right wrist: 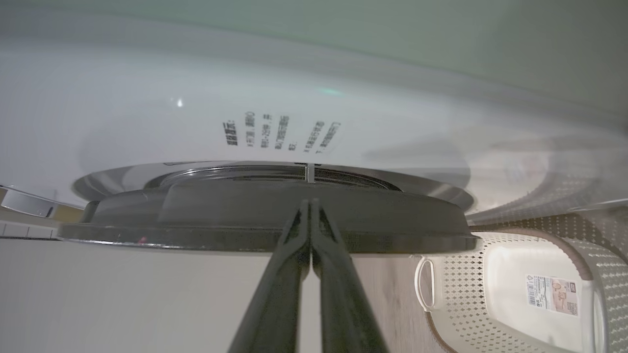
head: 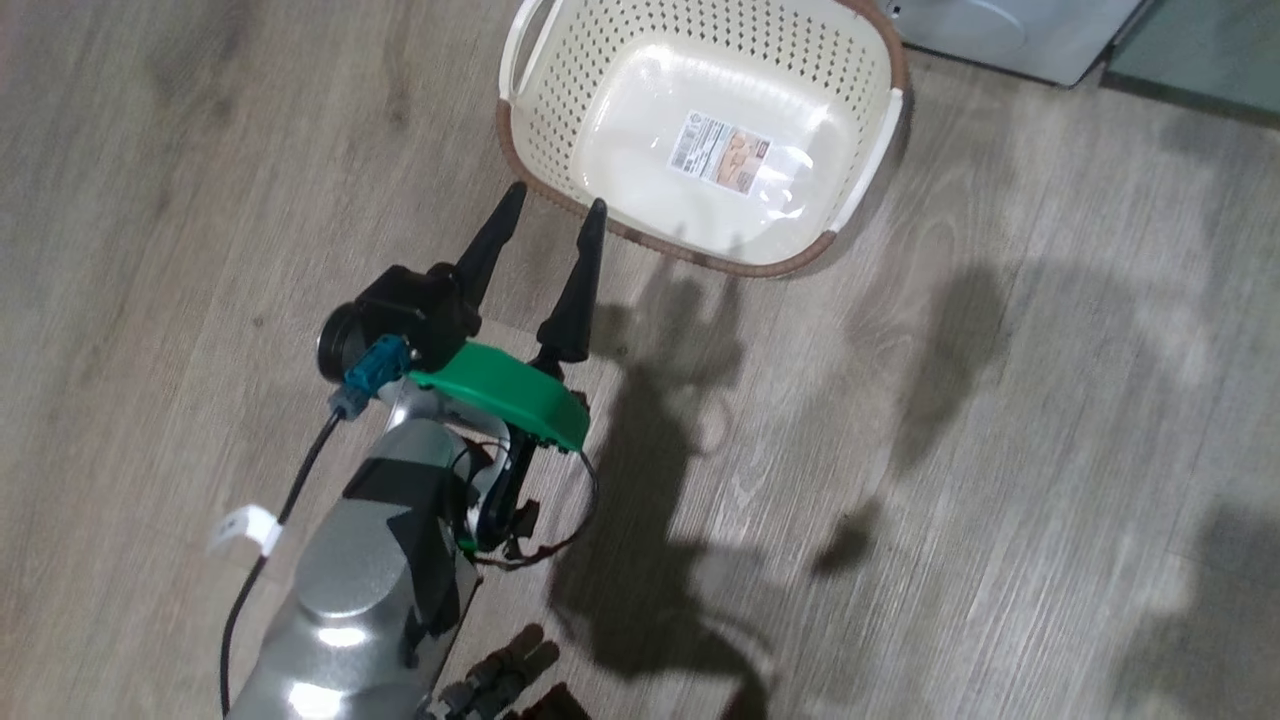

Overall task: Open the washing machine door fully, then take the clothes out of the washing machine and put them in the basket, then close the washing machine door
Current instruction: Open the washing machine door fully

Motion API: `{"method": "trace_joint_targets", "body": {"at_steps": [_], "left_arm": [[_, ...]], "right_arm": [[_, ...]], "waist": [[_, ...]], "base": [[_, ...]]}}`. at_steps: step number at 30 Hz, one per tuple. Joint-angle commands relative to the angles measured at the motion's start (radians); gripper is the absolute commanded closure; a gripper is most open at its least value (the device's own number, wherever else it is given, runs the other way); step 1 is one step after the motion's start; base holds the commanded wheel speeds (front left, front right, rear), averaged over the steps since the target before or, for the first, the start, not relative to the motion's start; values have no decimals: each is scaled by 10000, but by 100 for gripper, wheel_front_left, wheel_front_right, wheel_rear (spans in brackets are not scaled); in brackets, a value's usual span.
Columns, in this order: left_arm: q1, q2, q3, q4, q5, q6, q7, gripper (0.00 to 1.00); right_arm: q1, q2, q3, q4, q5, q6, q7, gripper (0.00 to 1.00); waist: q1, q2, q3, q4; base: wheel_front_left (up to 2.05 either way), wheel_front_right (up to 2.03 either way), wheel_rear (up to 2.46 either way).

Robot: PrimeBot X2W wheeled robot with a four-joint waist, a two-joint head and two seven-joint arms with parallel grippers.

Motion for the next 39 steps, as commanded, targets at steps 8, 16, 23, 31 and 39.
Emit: {"method": "trace_joint_targets", "body": {"at_steps": [8, 16, 23, 31, 39], "left_arm": [[-331, 225, 228, -443, -188, 165, -61, 0], [-415, 225, 152, -512, -330, 237, -61, 0], [-487, 225, 184, -567, -347, 256, -61, 0], [-482, 225, 289, -552, -304, 252, -61, 0], [-445, 225, 462, -487, -193, 163, -61, 0]], "right_arm": [[-1142, 395, 184, -47, -312, -29, 108, 100], [-1597, 456, 272, -12, -398, -29, 172, 100], [-1849, 521, 464, -151, -394, -29, 582, 100], [-1687, 529, 682, -507, -254, -29, 1319, 100], [-1249, 531, 820, -941, -120, -29, 1922, 100]], "waist": [[0, 0, 483, 172], [0, 0, 702, 266], [0, 0, 859, 303], [0, 0, 802, 255], [0, 0, 574, 198]], "base": [[0, 0, 0], [0, 0, 0], [0, 0, 0], [0, 0, 0], [0, 0, 0]]}}
